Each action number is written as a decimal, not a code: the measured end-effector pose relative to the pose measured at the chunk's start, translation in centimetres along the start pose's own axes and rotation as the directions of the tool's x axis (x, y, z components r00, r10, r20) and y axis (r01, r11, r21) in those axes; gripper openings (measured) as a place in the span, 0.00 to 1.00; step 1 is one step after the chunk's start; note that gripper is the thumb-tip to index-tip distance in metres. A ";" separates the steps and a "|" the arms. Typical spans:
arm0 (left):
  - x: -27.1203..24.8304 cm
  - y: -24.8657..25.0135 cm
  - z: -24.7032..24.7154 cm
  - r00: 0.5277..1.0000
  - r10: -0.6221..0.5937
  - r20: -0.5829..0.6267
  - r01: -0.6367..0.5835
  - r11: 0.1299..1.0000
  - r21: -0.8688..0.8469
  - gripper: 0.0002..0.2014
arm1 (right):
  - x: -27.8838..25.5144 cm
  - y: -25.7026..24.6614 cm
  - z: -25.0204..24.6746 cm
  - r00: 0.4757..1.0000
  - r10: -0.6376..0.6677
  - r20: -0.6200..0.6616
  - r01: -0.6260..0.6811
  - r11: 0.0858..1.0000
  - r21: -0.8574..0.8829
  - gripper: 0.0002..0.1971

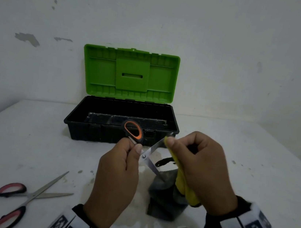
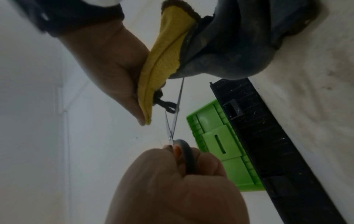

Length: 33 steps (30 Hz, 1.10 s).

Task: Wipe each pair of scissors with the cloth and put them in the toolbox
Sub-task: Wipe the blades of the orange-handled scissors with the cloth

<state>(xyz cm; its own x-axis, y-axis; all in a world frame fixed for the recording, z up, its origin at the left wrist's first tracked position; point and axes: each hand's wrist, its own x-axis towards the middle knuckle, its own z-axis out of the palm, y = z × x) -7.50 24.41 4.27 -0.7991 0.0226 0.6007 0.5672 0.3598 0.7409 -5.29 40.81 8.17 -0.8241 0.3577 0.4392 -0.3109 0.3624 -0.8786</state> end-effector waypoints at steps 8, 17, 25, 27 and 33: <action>-0.1 0.3 0.5 0.972 0.232 -0.029 -0.229 0.968 0.100 0.09 | -0.5 0.7 2.2 0.997 0.076 -0.016 -0.076 0.997 -0.001 0.15; 0.3 -0.7 0.2 0.946 0.321 -0.039 -0.312 0.938 0.149 0.11 | -0.1 0.0 2.2 0.996 0.090 -0.007 -0.089 0.995 0.033 0.16; 0.7 -1.3 -0.1 0.924 0.380 -0.031 -0.369 0.912 0.177 0.14 | 0.0 0.0 2.3 0.995 0.097 -0.009 -0.096 0.994 0.043 0.16; 0.8 -1.5 -0.2 0.916 0.401 -0.022 -0.390 0.901 0.192 0.14 | 0.7 0.2 2.0 0.994 0.092 -0.058 -0.090 0.995 0.043 0.18; 1.0 -1.7 -0.4 0.908 0.418 -0.025 -0.404 0.890 0.212 0.15 | 0.3 0.0 2.2 0.997 0.072 -0.040 -0.070 0.995 0.064 0.17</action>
<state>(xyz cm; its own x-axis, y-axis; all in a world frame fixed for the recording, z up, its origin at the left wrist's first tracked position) -9.17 23.41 3.74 -0.4840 0.1478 0.8625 0.7851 0.5086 0.3534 -6.53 39.00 7.89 -0.8250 0.4169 0.3816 -0.2827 0.2803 -0.9173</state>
